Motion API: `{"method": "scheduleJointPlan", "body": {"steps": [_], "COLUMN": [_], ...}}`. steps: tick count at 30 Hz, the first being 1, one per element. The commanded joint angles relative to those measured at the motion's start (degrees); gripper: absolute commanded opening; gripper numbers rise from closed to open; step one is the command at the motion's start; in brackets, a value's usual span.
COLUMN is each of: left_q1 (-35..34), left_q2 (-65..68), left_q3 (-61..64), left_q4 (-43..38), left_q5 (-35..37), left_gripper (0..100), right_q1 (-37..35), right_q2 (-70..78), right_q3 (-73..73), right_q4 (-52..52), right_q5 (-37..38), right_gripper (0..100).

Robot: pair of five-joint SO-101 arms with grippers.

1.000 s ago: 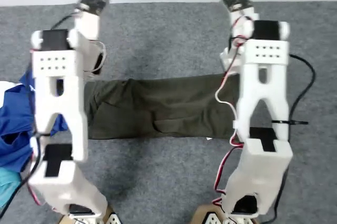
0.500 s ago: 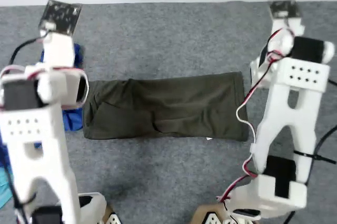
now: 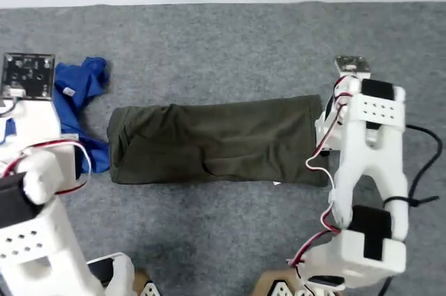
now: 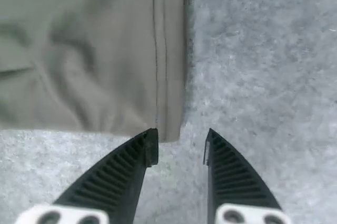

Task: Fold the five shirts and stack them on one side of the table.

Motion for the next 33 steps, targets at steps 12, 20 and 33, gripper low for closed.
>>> {"method": "scheduleJointPlan", "body": {"steps": [12, 20, 33], "left_q1": [-0.53, -0.53, -0.62], "left_q2": [-1.49, -1.41, -1.76], "left_q3": [3.38, 3.38, 3.47], "left_q4": [0.35, 0.35, 0.53], "left_q5": [0.44, 0.44, 0.44], "left_gripper": [0, 0, 0], "right_q1": [-3.21, -2.77, 6.02], "right_q2": [12.53, 18.15, 19.03], "right_q3": [-0.44, -0.44, -5.54], "right_q4": [-5.93, -10.24, -10.86], "right_q5": [-0.35, 0.00, 10.55], "right_gripper": [16.1, 13.6, 7.2]}}
